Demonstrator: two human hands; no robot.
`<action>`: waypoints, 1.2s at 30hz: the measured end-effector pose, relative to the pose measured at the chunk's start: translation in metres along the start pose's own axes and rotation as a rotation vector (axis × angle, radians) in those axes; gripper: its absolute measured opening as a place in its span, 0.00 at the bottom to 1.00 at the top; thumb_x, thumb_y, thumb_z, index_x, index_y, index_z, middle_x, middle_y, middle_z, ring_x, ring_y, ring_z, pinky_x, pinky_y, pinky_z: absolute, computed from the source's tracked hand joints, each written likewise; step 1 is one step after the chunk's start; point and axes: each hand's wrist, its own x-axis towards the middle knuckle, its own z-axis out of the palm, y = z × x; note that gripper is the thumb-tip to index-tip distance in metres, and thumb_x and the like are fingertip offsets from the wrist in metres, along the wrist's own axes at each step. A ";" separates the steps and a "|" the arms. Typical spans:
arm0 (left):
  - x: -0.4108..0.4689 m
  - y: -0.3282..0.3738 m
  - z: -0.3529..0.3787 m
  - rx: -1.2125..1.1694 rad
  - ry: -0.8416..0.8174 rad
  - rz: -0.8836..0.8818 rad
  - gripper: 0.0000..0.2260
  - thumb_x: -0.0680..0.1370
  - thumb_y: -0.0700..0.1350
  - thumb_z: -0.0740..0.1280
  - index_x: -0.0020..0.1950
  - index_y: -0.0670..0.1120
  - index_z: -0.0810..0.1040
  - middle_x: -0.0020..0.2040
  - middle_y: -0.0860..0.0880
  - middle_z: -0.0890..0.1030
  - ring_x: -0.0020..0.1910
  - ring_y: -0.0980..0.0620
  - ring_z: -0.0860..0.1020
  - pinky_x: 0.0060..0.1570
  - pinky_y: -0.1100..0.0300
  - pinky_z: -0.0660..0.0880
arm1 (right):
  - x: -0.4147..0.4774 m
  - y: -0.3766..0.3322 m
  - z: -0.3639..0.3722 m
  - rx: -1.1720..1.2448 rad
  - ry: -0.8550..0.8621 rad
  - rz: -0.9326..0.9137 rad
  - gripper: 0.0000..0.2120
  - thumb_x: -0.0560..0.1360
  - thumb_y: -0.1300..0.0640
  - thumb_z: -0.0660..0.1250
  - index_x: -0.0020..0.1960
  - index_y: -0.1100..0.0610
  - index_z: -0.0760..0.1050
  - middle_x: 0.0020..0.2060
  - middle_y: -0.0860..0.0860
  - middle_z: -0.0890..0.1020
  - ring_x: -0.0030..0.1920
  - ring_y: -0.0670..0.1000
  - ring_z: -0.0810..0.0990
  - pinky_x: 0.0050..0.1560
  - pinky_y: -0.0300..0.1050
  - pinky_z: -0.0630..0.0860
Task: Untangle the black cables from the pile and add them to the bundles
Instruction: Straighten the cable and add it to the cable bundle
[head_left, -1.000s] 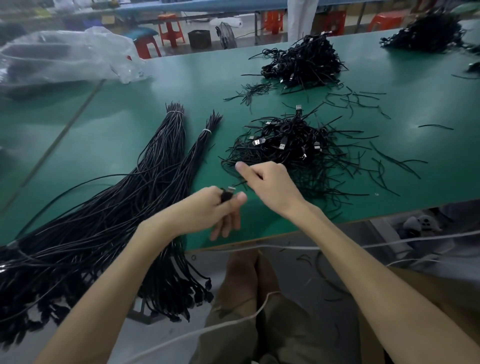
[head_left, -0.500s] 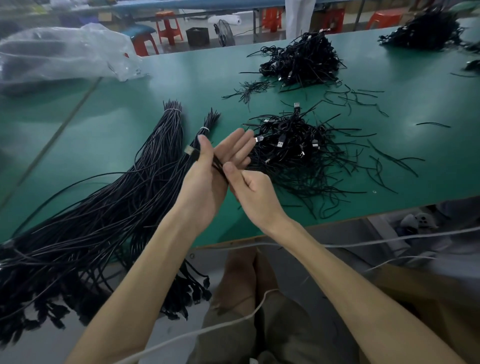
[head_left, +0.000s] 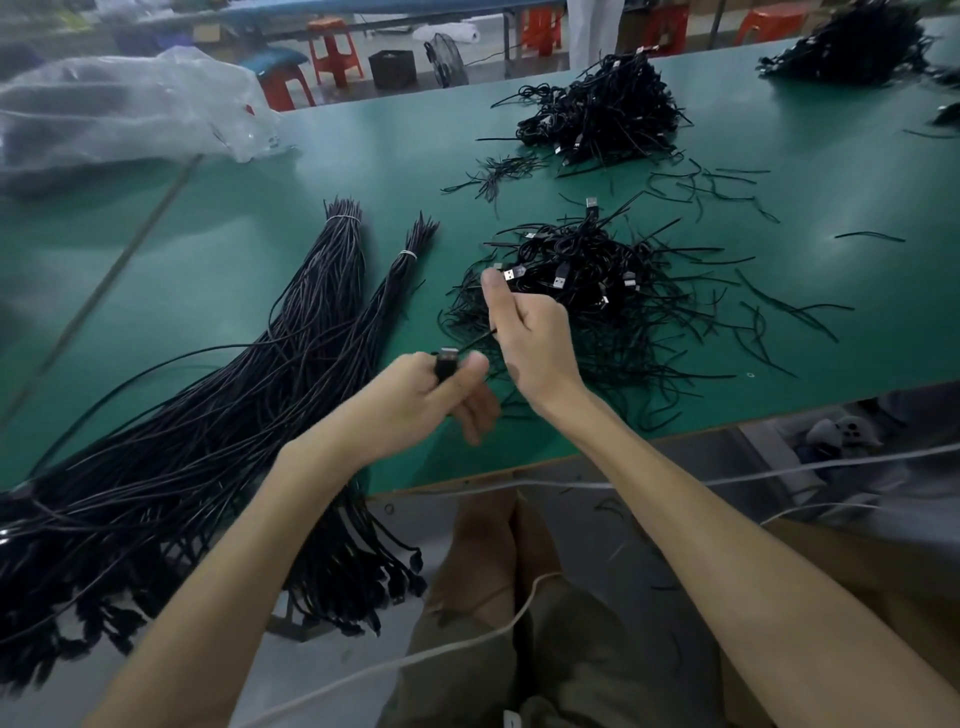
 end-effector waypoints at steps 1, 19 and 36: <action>0.003 -0.003 0.003 0.137 0.052 -0.011 0.42 0.77 0.76 0.49 0.50 0.41 0.84 0.45 0.40 0.86 0.44 0.39 0.84 0.47 0.51 0.80 | 0.001 -0.004 0.002 0.004 0.003 -0.014 0.34 0.84 0.43 0.58 0.27 0.62 0.58 0.22 0.52 0.62 0.25 0.50 0.60 0.29 0.50 0.57; 0.020 0.014 0.003 -1.438 0.256 0.035 0.25 0.88 0.54 0.52 0.55 0.43 0.85 0.53 0.49 0.86 0.54 0.53 0.84 0.67 0.58 0.74 | -0.029 -0.007 0.011 -0.116 -0.156 -0.128 0.27 0.85 0.47 0.59 0.28 0.52 0.63 0.20 0.46 0.64 0.22 0.49 0.62 0.29 0.37 0.58; 0.010 -0.007 0.009 -1.235 0.220 -0.046 0.16 0.85 0.50 0.61 0.42 0.45 0.80 0.36 0.51 0.79 0.33 0.55 0.78 0.53 0.60 0.79 | -0.018 -0.017 0.005 0.101 -0.385 0.147 0.13 0.73 0.68 0.75 0.54 0.57 0.79 0.37 0.43 0.78 0.42 0.46 0.77 0.54 0.46 0.76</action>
